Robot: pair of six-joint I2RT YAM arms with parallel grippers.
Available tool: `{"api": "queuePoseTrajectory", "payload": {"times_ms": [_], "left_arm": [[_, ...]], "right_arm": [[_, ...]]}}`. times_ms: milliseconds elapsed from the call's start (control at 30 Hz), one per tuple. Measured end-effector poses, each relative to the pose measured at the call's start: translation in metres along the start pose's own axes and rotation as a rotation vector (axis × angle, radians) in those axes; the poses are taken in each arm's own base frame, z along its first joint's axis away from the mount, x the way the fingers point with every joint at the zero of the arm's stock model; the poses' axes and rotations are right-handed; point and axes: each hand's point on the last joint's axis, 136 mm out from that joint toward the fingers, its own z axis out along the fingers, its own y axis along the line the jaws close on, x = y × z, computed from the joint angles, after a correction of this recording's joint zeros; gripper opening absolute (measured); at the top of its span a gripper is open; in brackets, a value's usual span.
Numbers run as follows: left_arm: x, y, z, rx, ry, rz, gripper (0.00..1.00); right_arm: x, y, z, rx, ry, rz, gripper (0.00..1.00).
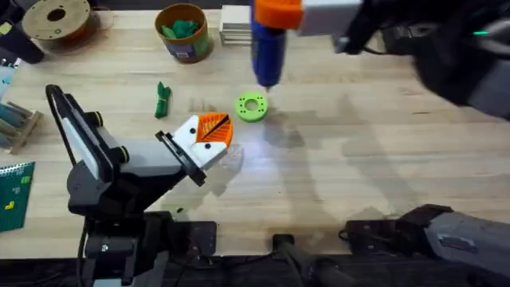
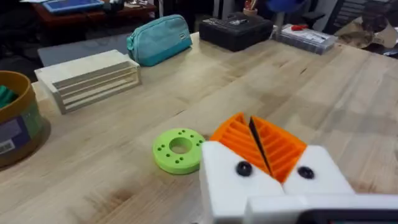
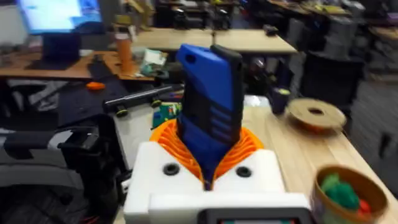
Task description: Pick up the gripper from the table and insert it into the empty holder that is missing its gripper. Then pick up a screw, insert it into the mounting hole, and use the screwdriver to tighten it. Finally, clean up the table by picking up the vegetable and placing it into the bucket.
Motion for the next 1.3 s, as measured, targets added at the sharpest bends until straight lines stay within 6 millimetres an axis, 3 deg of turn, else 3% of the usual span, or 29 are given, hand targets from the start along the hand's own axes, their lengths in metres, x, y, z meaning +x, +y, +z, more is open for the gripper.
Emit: {"api": "queuePoseTrajectory", "payload": {"times_ms": [333,567,767,1067,1300], "left_arm": [[0.000,0.000,0.000,0.000,0.000,0.000,0.006],[0.000,0.000,0.000,0.000,0.000,0.000,0.006],[0.000,0.000,0.000,0.000,0.000,0.000,0.006],[0.000,0.000,0.000,0.000,0.000,0.000,0.006],[0.000,0.000,0.000,0.000,0.000,0.000,0.006]], "right_arm": [[0.017,0.006,0.048,-0.100,-0.082,0.050,0.020],[0.022,0.026,0.078,-0.138,-0.075,0.149,0.020],[0.020,0.026,0.106,-0.189,-0.046,0.171,0.020],[0.009,0.041,0.110,-0.266,-0.084,0.017,0.020],[0.015,0.060,0.115,-0.339,-0.068,-0.025,0.020]]}}
